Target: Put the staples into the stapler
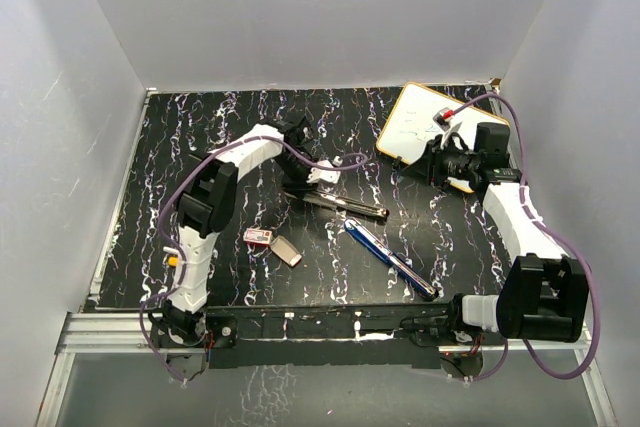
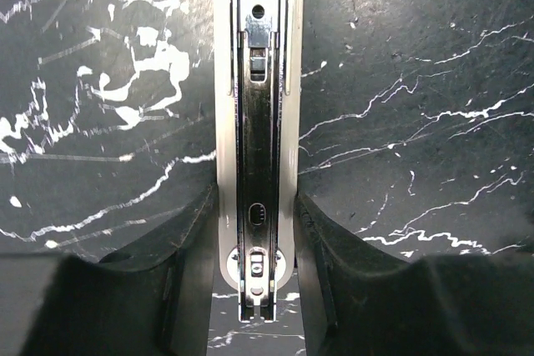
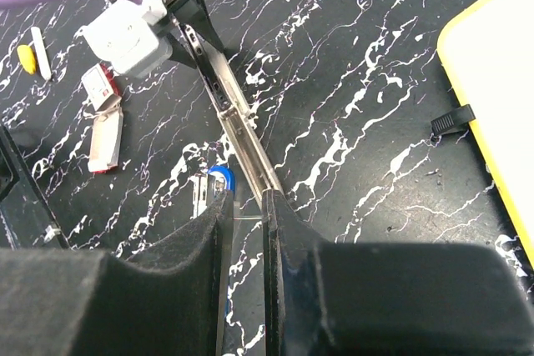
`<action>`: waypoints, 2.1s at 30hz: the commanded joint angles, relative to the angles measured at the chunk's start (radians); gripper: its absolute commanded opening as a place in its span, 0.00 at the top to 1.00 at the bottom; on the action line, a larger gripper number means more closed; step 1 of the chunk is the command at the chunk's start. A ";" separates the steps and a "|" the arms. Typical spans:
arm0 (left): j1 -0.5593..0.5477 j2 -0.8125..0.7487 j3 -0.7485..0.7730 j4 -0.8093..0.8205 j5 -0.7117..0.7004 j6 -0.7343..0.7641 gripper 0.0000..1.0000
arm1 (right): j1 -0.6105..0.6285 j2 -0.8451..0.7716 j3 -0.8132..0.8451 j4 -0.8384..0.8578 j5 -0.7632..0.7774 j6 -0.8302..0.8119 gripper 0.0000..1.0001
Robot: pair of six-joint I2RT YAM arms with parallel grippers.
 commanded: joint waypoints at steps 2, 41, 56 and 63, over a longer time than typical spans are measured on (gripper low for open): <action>-0.081 0.073 0.119 -0.149 -0.033 0.192 0.91 | -0.004 -0.045 0.019 -0.004 0.066 -0.031 0.82; -0.088 -0.380 -0.232 -0.139 0.089 0.062 0.28 | 0.013 -0.018 0.062 -0.059 0.291 -0.050 0.82; -0.089 -0.528 -0.694 0.077 -0.007 0.032 0.28 | 0.016 -0.090 -0.004 -0.053 0.304 -0.050 0.82; -0.101 -0.519 -0.716 0.182 -0.004 -0.057 0.31 | 0.016 -0.106 -0.013 -0.055 0.310 -0.050 0.81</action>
